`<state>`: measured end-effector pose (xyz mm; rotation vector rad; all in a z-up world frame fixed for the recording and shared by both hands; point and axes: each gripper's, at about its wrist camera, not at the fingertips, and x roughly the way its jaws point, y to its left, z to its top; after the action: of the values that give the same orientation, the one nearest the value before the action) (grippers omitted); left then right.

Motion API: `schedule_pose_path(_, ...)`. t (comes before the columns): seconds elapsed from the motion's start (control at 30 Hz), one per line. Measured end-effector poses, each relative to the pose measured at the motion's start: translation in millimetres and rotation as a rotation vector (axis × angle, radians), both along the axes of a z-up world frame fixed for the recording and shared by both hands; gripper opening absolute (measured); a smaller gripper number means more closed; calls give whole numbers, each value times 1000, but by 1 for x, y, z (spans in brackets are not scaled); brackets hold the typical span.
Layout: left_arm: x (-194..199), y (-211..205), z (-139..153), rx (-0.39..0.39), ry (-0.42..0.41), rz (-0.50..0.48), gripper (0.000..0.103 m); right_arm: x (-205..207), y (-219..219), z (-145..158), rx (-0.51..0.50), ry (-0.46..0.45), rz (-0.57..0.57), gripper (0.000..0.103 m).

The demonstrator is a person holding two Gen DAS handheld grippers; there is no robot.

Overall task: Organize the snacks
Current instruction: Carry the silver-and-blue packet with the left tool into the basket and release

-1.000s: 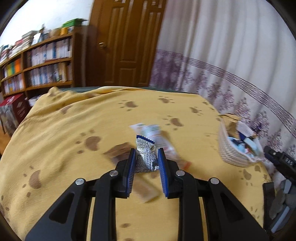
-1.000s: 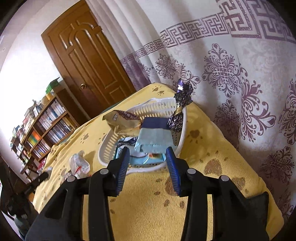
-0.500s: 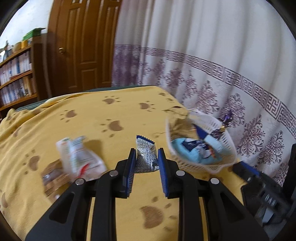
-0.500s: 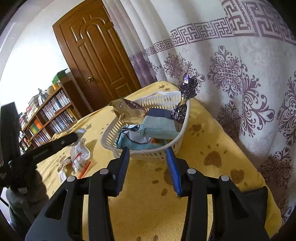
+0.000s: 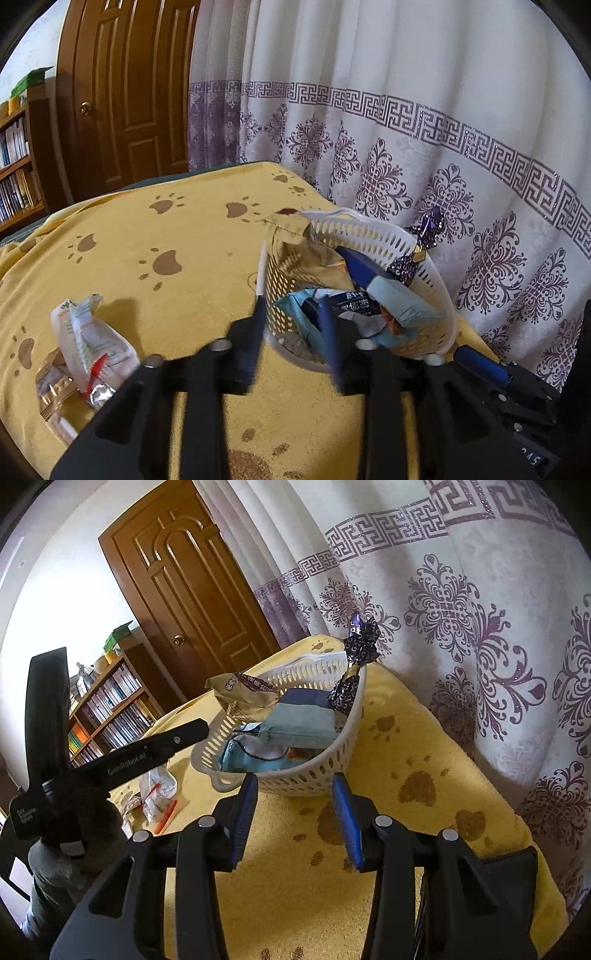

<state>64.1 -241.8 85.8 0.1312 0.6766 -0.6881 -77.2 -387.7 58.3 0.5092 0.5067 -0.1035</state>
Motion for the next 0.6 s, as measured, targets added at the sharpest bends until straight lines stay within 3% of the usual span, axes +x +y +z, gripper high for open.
schedule_pose_path(0.03,0,2,-1,-3,-7,8,51,0,-1,0,2,0,0,43)
schedule_pose_path(0.33,2,30,-1,-11,-18,65,52,2,8,1,2,6,10,43)
schedule_pose_path(0.43,3,40,-1,-18,-14,94,64,3,14,3,-3,7,21,43)
schedule_pose_path(0.6,3,55,-3,-12,-12,131,71,6,26,5,-12,14,45,44)
